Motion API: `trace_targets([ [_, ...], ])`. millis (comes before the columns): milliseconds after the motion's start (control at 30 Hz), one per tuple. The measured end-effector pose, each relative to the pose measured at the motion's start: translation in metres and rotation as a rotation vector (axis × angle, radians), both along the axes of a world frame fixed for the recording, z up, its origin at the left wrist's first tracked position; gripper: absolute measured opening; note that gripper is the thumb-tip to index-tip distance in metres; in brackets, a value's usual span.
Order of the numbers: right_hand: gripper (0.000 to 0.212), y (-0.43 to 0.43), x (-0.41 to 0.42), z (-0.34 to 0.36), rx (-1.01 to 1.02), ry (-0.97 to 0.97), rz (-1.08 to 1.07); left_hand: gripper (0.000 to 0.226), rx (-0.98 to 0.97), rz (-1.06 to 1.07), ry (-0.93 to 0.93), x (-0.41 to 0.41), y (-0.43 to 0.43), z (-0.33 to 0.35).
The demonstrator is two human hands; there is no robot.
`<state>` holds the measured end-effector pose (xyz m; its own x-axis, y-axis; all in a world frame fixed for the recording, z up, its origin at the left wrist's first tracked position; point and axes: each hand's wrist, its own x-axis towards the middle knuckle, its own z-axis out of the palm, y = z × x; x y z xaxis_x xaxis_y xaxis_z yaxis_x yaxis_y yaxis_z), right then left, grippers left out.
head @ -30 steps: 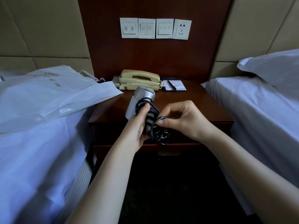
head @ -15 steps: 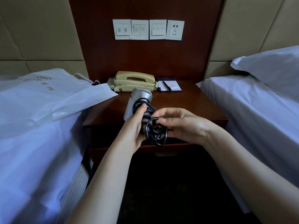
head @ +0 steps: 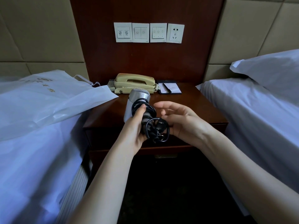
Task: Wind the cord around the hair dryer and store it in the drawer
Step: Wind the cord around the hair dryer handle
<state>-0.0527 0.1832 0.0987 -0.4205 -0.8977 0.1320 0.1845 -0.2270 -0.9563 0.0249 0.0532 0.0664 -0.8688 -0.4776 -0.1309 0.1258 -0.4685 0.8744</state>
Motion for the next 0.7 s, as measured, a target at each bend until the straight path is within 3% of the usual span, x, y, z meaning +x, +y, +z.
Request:
trace_targets([
  [267,0.034,-0.007,0.005,-0.009,-0.039,-0.18,0.053,0.029,-0.048,0.059,0.051,-0.003,0.006,0.0],
  [567,0.028,-0.003,0.007,0.005,-0.042,-0.129,0.075,0.036,0.01,0.002,0.047,-0.005,0.007,-0.002],
  [700,0.03,-0.003,0.014,0.004,-0.032,-0.045,-0.001,0.043,0.033,0.076,0.04,-0.009,0.007,-0.005],
])
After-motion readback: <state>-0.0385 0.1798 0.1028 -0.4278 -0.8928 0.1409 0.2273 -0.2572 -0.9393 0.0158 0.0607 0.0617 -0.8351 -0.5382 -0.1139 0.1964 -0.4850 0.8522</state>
